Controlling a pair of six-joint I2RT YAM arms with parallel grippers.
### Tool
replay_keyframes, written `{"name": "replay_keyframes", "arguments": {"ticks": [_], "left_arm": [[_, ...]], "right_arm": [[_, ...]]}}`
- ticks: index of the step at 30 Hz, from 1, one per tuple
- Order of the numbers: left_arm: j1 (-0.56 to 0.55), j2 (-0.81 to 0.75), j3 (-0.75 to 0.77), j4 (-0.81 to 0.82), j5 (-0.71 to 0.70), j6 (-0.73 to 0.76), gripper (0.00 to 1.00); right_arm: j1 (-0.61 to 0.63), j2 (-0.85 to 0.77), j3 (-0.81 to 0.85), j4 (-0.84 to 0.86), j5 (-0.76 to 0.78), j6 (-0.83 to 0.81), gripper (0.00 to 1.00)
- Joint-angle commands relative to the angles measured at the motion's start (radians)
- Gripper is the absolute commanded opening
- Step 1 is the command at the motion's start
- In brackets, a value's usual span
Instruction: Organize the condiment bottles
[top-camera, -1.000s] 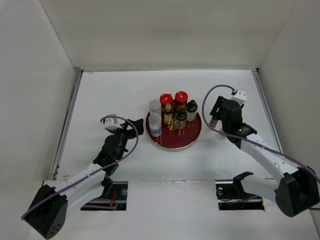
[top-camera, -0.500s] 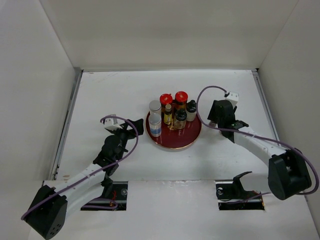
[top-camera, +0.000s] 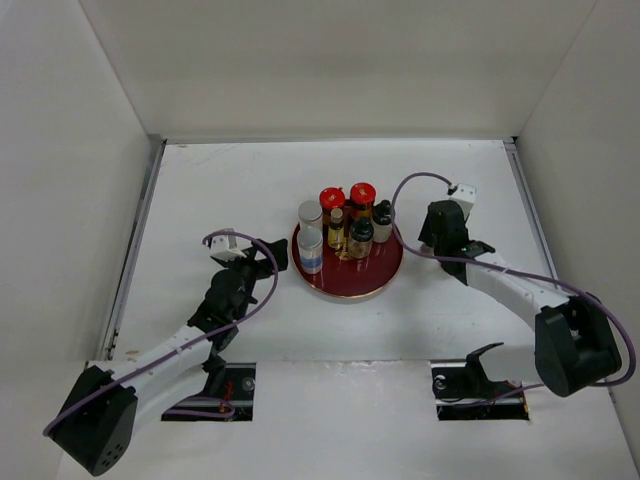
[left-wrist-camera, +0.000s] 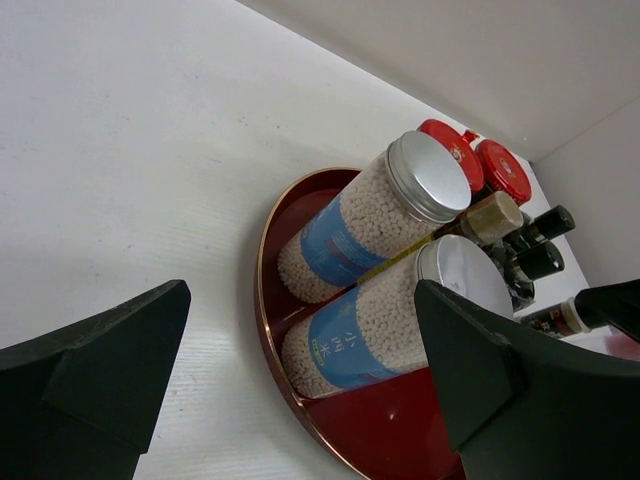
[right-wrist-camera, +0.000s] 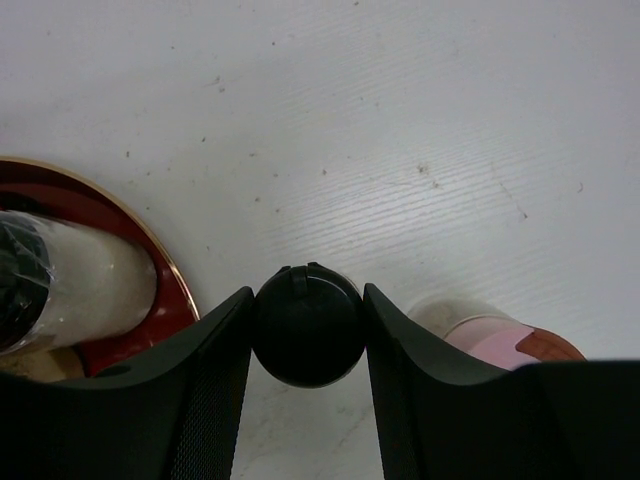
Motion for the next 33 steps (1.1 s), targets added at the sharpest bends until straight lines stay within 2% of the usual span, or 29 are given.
{"name": "replay_keyframes", "arguments": {"ticks": [1, 7, 10, 23, 33], "left_arm": [[-0.008, 0.011, 0.0, 0.049, 0.009, -0.008, 1.0], [-0.002, 0.011, -0.001, 0.051, 0.009, -0.008, 1.0], [-0.007, 0.016, 0.002, 0.052, 0.009, -0.008, 1.0], [-0.008, -0.03, -0.004, 0.038, 0.009, -0.008, 1.0], [-0.011, -0.019, -0.001, 0.04, 0.009, -0.01, 1.0]], "right_arm": [[0.038, -0.075, 0.05, 0.025, 0.065, -0.022, 0.39], [0.166, -0.19, 0.113, -0.077, 0.094, -0.025, 0.39], [0.222, -0.198, 0.135, -0.087, 0.078, -0.013, 0.39], [0.318, 0.041, 0.149, 0.057, 0.048, 0.021, 0.39], [0.334, 0.103, 0.132, 0.063, 0.063, 0.035, 0.42]]}}
